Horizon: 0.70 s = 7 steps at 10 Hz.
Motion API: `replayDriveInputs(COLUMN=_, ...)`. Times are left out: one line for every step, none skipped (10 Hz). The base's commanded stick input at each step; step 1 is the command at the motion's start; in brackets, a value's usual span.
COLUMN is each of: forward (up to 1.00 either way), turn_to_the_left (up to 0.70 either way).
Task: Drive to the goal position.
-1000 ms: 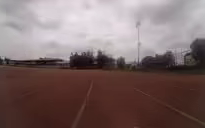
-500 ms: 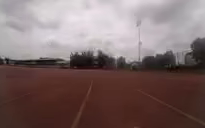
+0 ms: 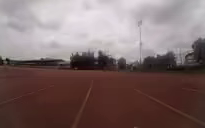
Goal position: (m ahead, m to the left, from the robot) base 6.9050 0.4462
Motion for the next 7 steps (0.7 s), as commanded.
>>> replayDriveInputs(forward=0.70, turn_to_the_left=0.00)
replayDriveInputs(forward=0.70, turn_to_the_left=0.00)
replayDriveInputs(forward=0.70, turn_to_the_left=0.00)
replayDriveInputs(forward=0.70, turn_to_the_left=0.00)
replayDriveInputs(forward=0.70, turn_to_the_left=0.00)
replayDriveInputs(forward=0.70, turn_to_the_left=0.00)
replayDriveInputs(forward=0.70, turn_to_the_left=0.00)
